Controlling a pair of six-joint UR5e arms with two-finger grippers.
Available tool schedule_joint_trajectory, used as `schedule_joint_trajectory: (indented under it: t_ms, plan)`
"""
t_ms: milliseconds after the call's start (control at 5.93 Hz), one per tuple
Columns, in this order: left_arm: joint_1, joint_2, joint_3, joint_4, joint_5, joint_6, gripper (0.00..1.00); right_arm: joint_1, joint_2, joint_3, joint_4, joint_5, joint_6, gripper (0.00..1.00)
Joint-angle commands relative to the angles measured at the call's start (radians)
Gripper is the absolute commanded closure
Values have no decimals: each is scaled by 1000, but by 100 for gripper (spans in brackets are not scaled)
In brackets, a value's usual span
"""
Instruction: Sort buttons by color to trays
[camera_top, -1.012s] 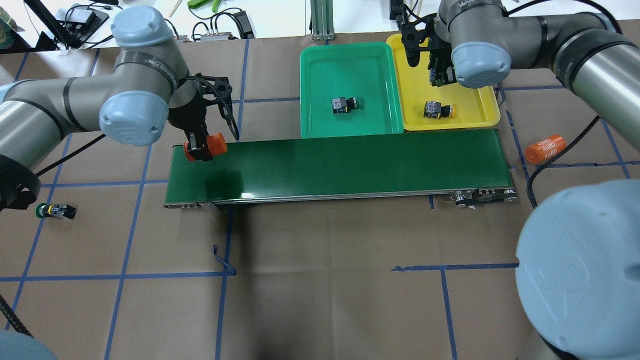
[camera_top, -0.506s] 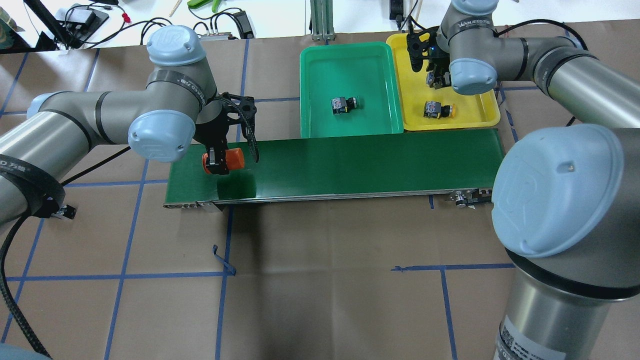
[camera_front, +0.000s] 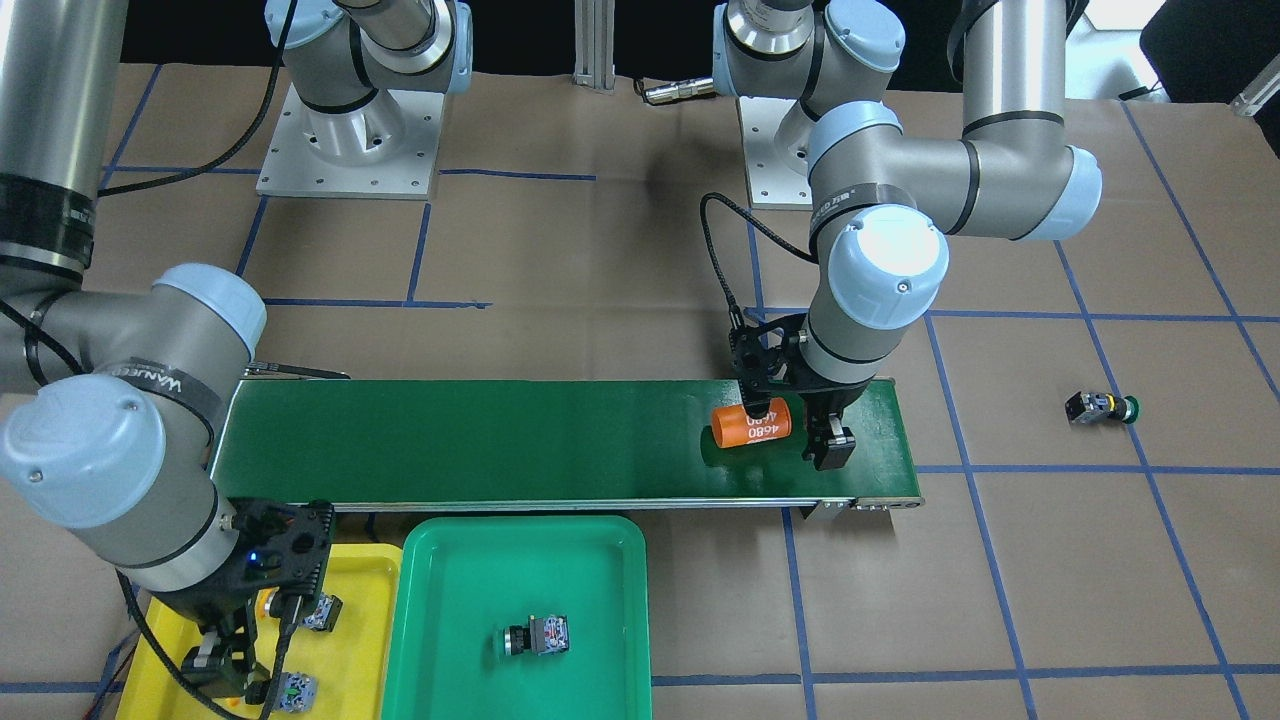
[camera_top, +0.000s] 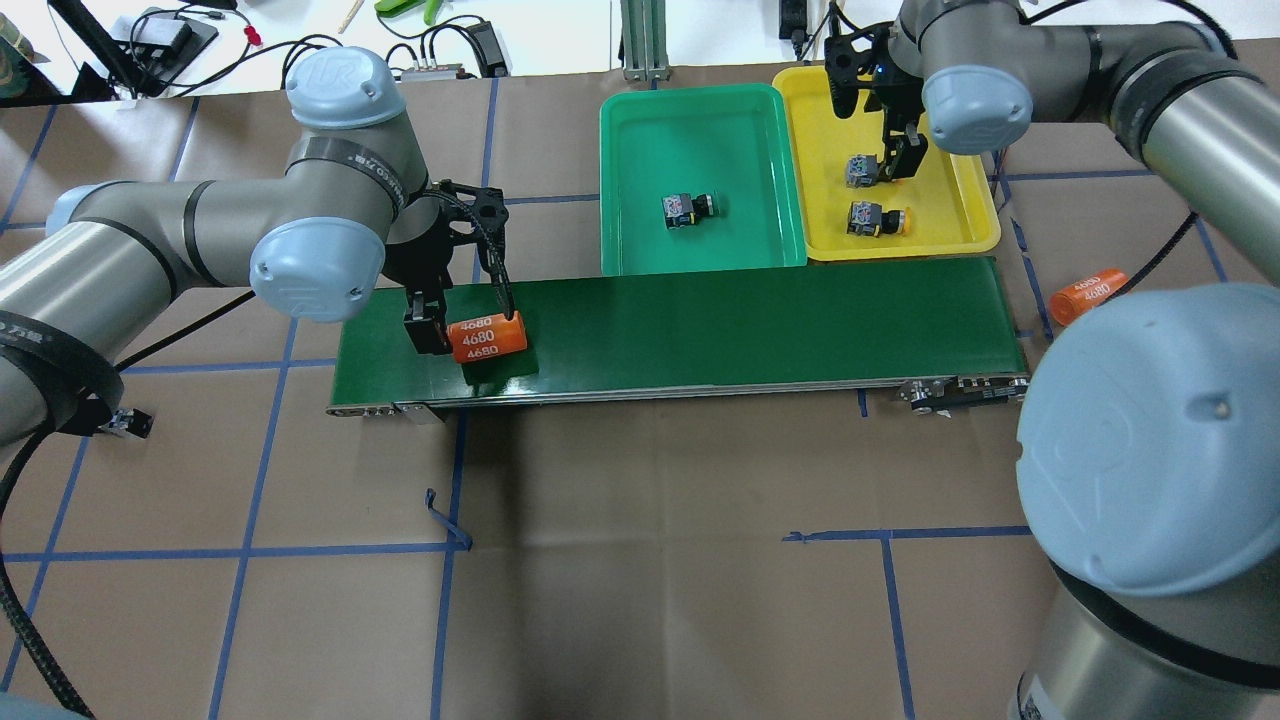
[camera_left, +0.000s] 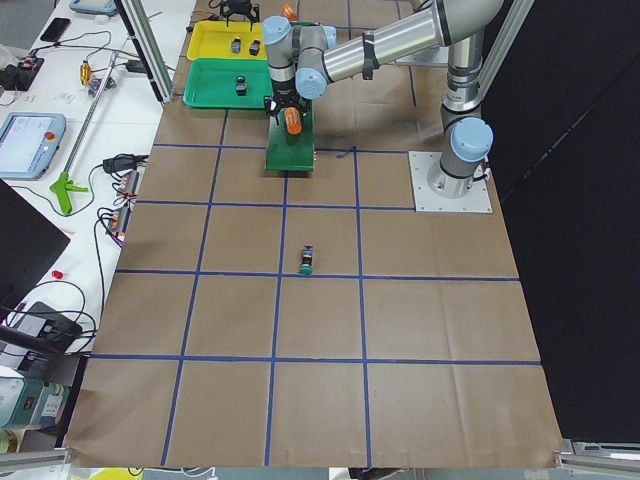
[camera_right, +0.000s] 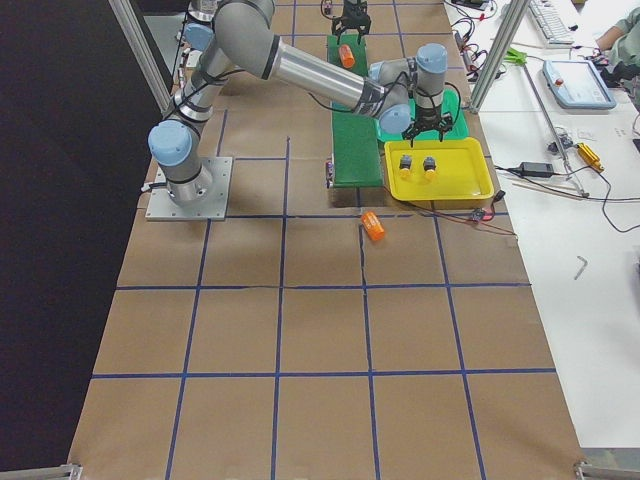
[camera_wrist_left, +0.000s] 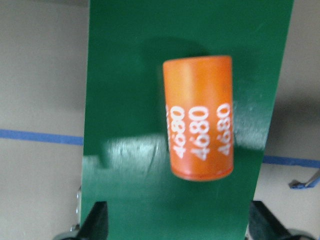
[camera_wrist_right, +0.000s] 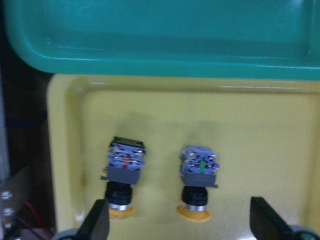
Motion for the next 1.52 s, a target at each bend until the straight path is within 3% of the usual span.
schedule_joint_trajectory:
  t_ms: [0,337,506,843,1012,1349]
  plan:
    - [155,59,-8,-32,-3,9,2,42,-181,51,269,-2,87,0]
    - [312,71,-11,-84,19,246,2,204,-307,172,275,-1,374,0]
    - [387,76,-19,-84,88,424,2,266,-343,215,275,2,437,0]
    - [604,55,-57,-46,85,814,2,292,-375,283,258,14,405,0]
    - [681,30,-75,40,82,954,2,292,-378,289,256,16,268,0]
    - [731,-94,-99,276,82,1106,2,291,-363,292,217,15,186,0]
